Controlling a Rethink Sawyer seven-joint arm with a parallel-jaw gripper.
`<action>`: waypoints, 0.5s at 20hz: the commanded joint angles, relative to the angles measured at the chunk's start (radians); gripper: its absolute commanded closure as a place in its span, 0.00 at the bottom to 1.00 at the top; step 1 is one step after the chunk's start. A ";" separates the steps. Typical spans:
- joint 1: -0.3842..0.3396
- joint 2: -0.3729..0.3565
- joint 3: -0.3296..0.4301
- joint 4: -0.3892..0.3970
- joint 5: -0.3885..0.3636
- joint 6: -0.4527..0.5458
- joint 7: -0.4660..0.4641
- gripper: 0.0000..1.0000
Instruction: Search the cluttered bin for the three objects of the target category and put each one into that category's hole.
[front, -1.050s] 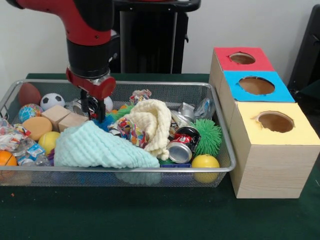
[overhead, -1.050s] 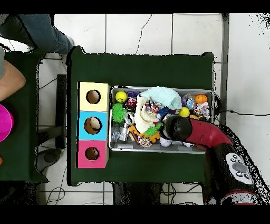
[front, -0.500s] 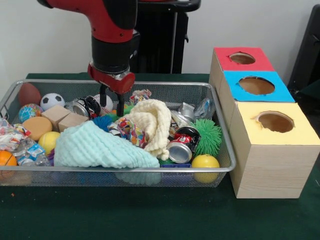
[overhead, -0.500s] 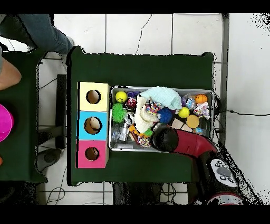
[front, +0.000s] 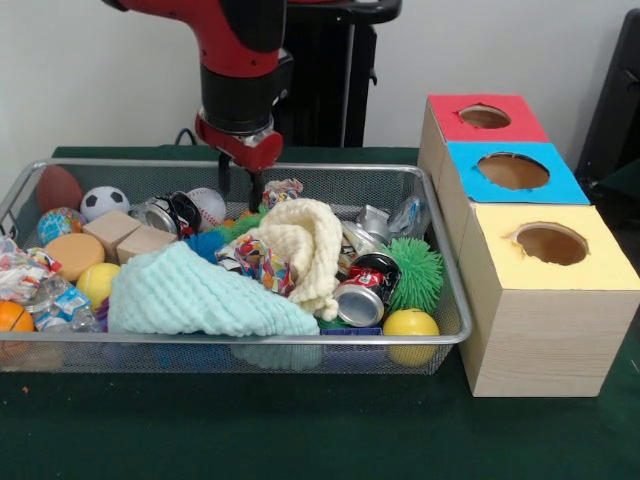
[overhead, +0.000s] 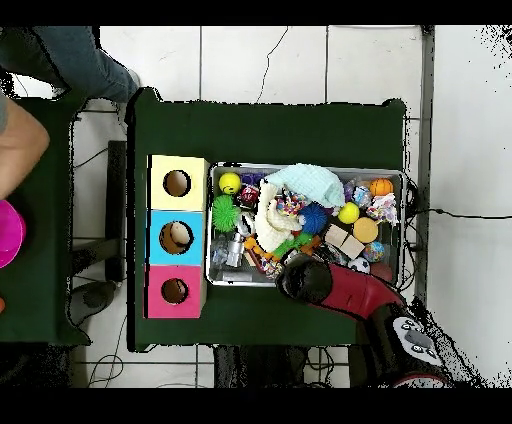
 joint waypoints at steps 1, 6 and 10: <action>-0.005 0.013 0.019 0.076 0.062 -0.086 0.196 0.00; 0.006 0.049 0.006 0.053 0.067 -0.106 0.187 0.00; -0.001 0.131 0.005 -0.023 0.063 -0.123 0.166 0.00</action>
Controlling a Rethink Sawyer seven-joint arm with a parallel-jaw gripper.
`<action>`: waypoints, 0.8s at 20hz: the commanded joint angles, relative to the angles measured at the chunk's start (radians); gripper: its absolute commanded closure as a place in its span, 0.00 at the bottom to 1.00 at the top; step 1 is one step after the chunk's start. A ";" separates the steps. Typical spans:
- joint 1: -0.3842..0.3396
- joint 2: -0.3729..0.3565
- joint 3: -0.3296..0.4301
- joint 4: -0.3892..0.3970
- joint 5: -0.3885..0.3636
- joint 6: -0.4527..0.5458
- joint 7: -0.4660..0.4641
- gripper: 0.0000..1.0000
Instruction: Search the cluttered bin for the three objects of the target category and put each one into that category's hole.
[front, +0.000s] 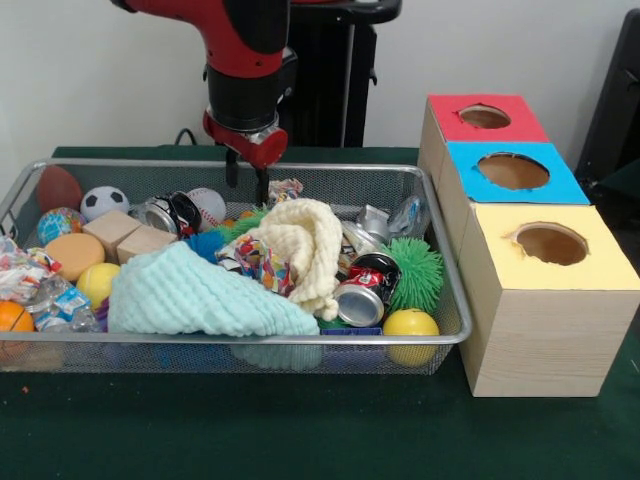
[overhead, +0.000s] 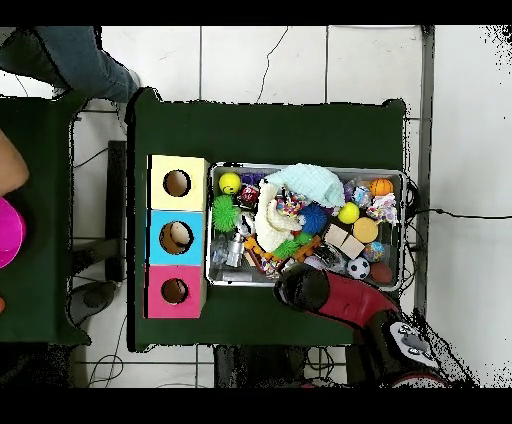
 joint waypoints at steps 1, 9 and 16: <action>-0.004 0.125 0.018 -0.074 0.054 -0.094 0.159 0.00; -0.008 0.189 0.017 -0.174 0.065 -0.064 0.116 0.00; 0.004 0.201 0.014 -0.206 0.076 -0.049 0.110 0.00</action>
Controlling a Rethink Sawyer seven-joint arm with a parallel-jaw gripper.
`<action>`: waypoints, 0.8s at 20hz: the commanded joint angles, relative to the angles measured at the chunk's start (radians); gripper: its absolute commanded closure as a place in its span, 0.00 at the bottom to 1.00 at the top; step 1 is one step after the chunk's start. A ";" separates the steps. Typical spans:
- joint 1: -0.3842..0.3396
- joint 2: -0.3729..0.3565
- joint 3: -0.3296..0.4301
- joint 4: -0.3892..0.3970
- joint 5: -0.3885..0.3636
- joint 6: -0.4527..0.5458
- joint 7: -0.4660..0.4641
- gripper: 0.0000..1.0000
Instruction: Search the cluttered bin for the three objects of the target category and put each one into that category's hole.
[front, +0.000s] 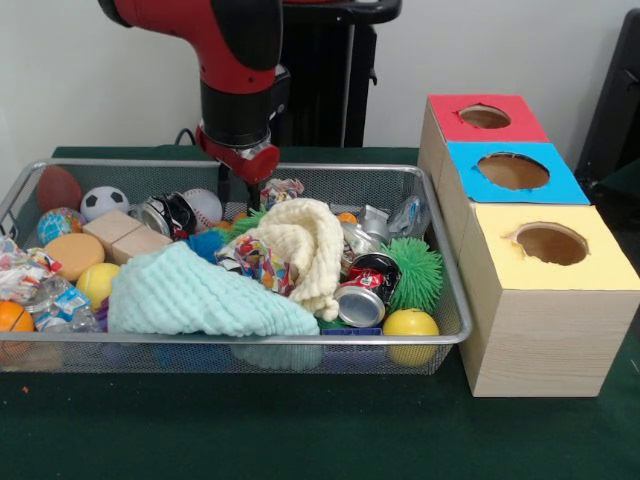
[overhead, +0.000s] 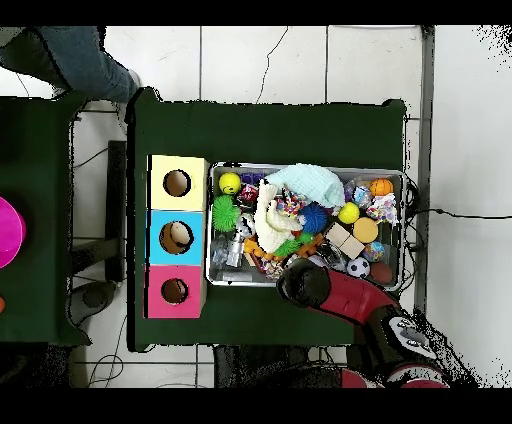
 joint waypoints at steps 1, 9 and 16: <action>0.010 0.163 0.023 -0.183 0.059 -0.006 0.113 0.00; 0.047 0.251 -0.001 -0.298 0.080 -0.025 0.116 0.00; 0.071 0.279 -0.020 -0.358 0.075 -0.016 0.128 0.00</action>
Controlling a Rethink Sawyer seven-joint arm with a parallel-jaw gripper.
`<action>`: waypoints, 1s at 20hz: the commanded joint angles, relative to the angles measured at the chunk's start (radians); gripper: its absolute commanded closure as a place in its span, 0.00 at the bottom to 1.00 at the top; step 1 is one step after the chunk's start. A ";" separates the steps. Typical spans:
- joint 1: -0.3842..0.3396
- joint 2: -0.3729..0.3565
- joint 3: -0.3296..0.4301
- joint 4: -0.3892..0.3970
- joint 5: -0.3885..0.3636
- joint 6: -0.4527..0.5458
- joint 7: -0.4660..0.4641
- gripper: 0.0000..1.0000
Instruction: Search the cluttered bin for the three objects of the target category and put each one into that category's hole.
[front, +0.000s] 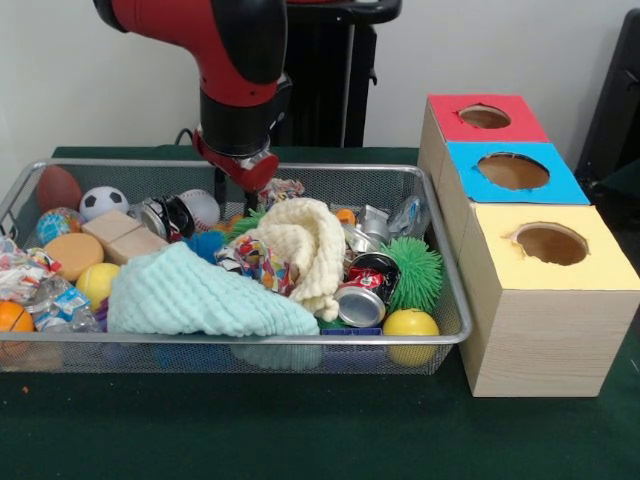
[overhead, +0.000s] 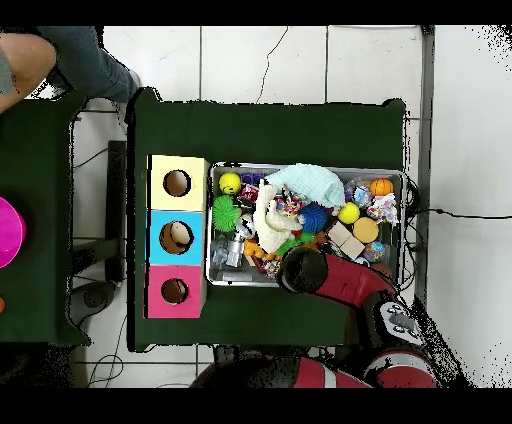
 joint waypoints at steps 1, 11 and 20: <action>-0.002 0.247 0.034 -0.252 0.042 -0.188 0.134 0.00; -0.010 0.243 0.045 -0.256 0.026 -0.168 0.130 0.00; -0.008 0.228 0.045 -0.259 0.027 -0.109 0.129 0.00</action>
